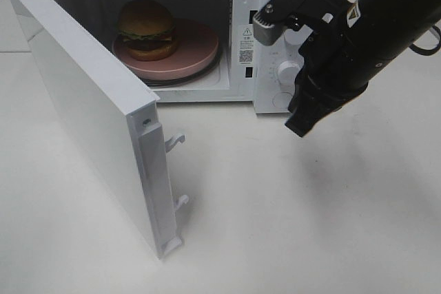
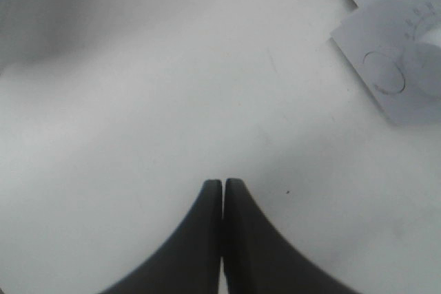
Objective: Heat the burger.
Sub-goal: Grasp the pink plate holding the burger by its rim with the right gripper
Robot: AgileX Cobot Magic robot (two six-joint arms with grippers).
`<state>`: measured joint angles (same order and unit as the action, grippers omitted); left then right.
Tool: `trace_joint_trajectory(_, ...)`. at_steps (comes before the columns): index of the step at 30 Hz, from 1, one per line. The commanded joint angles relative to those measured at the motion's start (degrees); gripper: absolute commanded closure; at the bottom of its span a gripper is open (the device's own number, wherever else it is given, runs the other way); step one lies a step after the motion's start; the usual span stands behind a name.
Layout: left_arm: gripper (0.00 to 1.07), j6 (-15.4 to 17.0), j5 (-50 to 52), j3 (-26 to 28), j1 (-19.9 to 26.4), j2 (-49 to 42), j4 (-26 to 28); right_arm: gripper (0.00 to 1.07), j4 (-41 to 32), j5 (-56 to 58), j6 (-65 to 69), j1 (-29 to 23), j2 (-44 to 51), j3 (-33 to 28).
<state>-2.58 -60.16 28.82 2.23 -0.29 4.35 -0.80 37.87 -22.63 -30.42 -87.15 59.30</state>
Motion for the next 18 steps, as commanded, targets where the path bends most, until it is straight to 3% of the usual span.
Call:
trace_joint_trajectory(1,0.07,0.23,0.74,-0.17,0.11,-1.09,-0.17,1.07,0.40,3.32,-15.30,0.23,0.40,0.92)
trace_joint_trajectory(11,0.07,0.23,0.74,-0.17,0.11,-1.09,-0.17,1.06,0.80,4.87,-44.98,0.23,0.40,0.92)
trace_joint_trajectory(18,0.07,0.23,0.74,-0.17,0.11,-1.09,-0.17,1.01,5.50,4.76,-51.39,0.23,0.40,0.92)
